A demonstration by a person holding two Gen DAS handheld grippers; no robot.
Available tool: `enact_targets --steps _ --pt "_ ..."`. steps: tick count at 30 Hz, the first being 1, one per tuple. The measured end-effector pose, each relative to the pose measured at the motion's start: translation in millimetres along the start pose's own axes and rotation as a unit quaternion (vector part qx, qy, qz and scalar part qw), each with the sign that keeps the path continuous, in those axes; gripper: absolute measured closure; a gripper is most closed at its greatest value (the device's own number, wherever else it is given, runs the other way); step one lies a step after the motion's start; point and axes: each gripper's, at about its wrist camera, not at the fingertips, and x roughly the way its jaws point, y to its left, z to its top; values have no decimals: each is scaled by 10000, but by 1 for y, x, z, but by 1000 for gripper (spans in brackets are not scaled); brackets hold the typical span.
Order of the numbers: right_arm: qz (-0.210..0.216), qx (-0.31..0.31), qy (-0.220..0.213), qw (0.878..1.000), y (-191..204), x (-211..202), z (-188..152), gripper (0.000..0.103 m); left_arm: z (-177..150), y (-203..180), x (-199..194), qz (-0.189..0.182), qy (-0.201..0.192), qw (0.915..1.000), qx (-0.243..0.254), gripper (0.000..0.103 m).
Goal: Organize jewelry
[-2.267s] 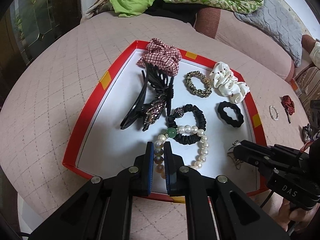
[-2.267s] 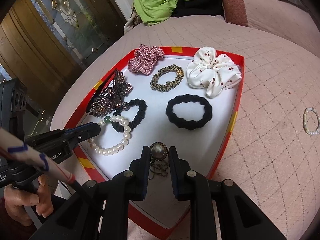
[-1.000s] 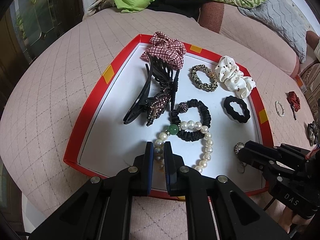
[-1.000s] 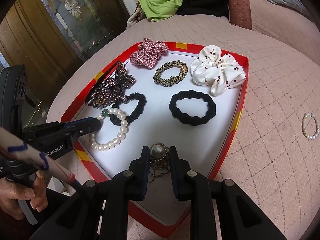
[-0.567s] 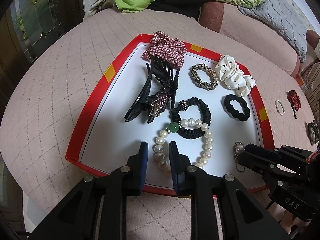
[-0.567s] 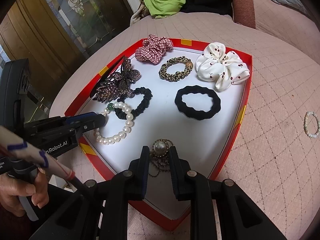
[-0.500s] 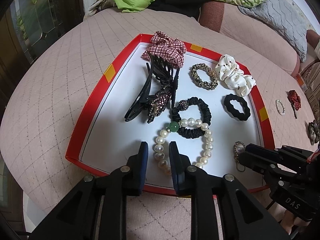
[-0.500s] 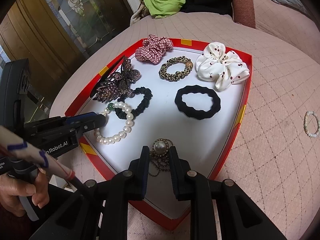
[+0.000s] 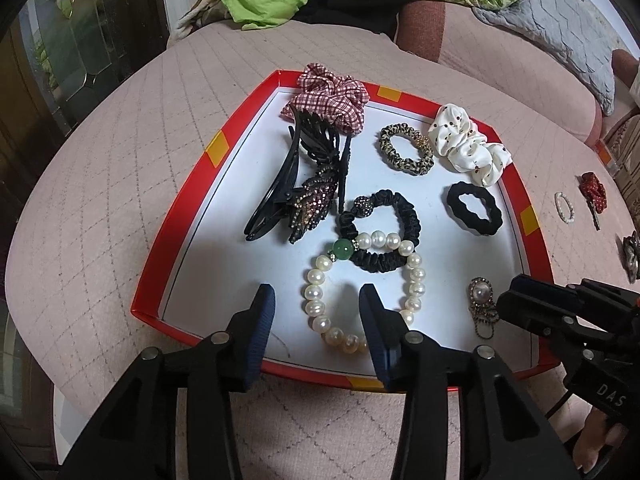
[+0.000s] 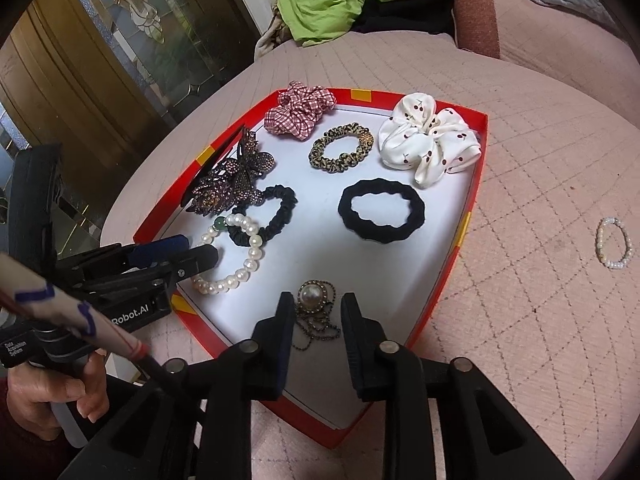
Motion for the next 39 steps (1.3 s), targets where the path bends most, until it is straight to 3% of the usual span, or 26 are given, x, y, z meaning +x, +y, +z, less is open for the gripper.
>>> enact_targets --steps 16,20,21,38,39 --pt "-123 -205 6 9997 6 -6 -7 62 -2 -9 -2 228 -81 9995 205 48" --pt "-213 -303 -41 9993 8 -11 -9 58 -2 -6 -4 277 -141 9994 137 39" --pt "-260 -323 -63 9991 9 -12 -10 54 -2 -5 -5 288 -150 9994 130 38" --pt "-180 -442 -257 9985 16 -37 -32 53 -11 -11 -17 485 -418 9979 134 36" --pt "-198 -421 -265 9986 16 -39 -32 49 -12 -9 -20 462 -475 9978 70 36"
